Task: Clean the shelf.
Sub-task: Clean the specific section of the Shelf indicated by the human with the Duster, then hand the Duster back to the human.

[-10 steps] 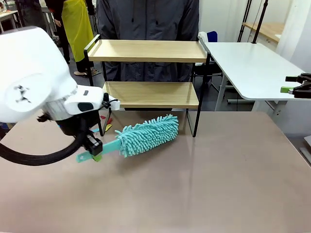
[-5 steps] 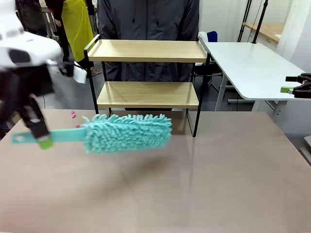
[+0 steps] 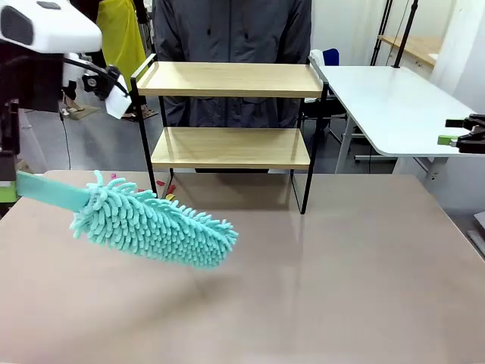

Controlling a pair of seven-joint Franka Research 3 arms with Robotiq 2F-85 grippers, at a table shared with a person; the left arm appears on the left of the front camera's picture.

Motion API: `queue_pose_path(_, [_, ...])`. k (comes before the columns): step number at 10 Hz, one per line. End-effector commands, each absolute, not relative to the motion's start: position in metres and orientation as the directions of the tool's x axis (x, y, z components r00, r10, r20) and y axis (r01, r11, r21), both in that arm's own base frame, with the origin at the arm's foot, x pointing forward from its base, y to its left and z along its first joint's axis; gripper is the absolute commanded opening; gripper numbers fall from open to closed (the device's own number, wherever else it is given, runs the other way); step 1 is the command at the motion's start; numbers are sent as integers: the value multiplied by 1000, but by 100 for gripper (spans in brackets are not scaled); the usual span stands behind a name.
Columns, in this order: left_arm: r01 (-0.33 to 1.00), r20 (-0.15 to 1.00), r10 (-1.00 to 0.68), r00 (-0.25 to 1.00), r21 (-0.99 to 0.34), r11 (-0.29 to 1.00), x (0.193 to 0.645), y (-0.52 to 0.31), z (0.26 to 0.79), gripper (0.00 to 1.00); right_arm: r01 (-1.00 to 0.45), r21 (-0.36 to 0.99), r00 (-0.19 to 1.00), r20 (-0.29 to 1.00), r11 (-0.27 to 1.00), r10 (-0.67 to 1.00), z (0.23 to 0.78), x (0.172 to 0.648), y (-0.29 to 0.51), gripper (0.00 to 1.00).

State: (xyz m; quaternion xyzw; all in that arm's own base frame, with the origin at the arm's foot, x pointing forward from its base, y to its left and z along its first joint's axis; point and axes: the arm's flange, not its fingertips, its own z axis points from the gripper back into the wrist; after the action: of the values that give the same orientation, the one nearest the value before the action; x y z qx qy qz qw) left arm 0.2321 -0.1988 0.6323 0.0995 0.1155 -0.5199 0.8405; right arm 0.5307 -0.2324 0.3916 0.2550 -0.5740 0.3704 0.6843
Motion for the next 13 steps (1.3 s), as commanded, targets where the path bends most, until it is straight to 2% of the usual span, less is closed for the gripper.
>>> queue_pose_path(1, [873,-218,-850,480,24,487,223,-180,636,13,-792,-73,85,970,606,228,397,532,-230,100])
queue_pose_path(13, [873,-218,-850,480,24,487,223,-180,636,13,-792,-73,85,970,606,228,397,532,-230,100])
